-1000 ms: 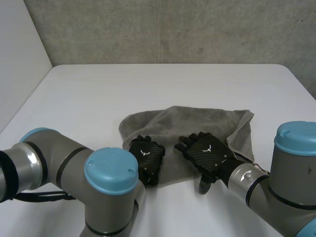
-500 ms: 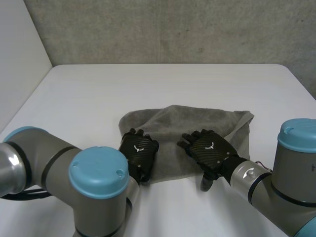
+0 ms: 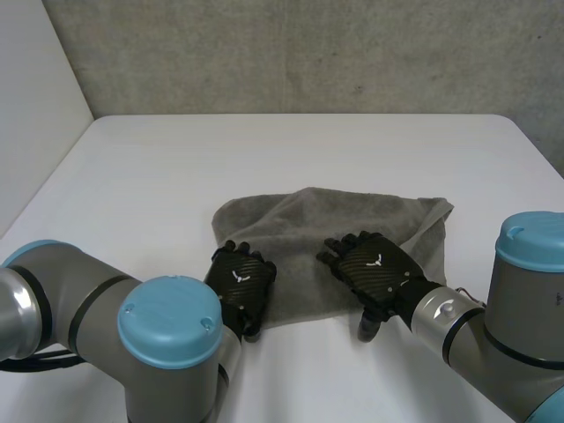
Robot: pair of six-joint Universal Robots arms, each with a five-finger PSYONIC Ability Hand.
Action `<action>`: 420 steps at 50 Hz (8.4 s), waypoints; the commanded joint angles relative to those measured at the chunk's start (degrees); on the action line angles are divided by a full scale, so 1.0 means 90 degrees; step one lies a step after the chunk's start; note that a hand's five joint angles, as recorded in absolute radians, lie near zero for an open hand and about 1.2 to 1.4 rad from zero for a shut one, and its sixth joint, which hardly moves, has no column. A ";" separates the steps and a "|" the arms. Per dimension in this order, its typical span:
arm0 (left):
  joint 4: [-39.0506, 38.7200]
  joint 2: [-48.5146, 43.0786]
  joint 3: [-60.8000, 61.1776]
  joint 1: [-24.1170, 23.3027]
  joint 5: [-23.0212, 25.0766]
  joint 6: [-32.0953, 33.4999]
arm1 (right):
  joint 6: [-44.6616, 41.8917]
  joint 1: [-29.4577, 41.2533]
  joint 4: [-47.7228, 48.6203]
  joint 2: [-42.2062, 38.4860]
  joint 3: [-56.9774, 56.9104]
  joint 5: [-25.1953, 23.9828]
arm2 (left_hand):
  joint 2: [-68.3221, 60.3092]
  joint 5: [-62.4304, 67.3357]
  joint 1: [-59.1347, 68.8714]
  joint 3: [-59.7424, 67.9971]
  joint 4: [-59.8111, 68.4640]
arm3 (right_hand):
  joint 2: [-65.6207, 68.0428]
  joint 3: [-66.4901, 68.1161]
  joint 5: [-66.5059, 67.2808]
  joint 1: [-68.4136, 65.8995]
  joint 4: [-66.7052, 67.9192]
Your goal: Fold the towel.
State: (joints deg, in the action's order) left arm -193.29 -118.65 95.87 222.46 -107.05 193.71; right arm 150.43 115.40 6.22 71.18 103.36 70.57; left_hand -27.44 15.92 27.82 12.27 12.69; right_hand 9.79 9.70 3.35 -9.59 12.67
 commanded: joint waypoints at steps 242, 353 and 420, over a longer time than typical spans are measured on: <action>0.1555 0.0841 -0.0320 0.0654 -0.0781 -0.2343 | 0.1655 -0.2285 -0.0173 -0.0497 -0.2998 0.0381 | 0.1428 -0.1259 -0.1470 -0.0252 -0.0299 | 0.7801 0.0033 0.7405 -0.7824 -0.0297; -0.2616 0.1756 -0.4169 0.3122 0.2538 -0.0027 | 0.0765 -0.1601 0.0989 -0.0243 -0.6242 -0.0047 | -0.5840 0.6009 0.5798 -0.0252 -0.0299 | 0.7801 0.0033 0.7405 -0.7824 -0.0297; 0.0813 0.4082 0.1271 0.3876 0.3994 0.0811 | -0.3277 -0.3183 -0.1863 0.2306 -0.0596 -0.0654 | -0.5840 0.6009 0.5798 -0.0252 -0.0299 | 0.7801 0.0033 0.7405 -0.7824 -0.0297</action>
State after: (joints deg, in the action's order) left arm -189.00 -82.93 107.16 257.67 -71.12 200.95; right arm 120.48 86.41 -10.21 88.82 96.15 63.70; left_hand -77.15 66.85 72.59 12.27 12.69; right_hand 76.26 9.70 66.45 -71.73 12.67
